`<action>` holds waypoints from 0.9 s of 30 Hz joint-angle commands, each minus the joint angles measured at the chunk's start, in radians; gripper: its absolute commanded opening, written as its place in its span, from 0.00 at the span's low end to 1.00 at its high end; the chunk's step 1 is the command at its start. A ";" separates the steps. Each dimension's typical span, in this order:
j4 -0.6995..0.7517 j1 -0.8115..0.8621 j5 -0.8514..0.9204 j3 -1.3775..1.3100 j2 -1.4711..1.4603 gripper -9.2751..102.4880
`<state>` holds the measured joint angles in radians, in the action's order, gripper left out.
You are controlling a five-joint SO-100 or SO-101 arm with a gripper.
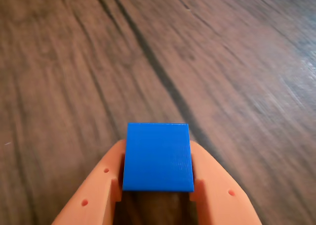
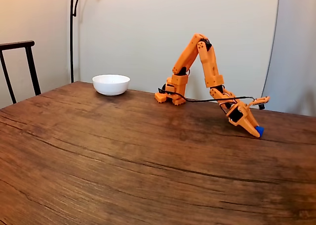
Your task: Grasp the cube and drop it in the bowl
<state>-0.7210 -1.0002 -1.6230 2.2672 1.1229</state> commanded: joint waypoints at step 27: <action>1.249 0.417 -0.273 -0.183 0.983 0.09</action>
<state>0.3758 -0.6059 -1.8807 2.1476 2.0018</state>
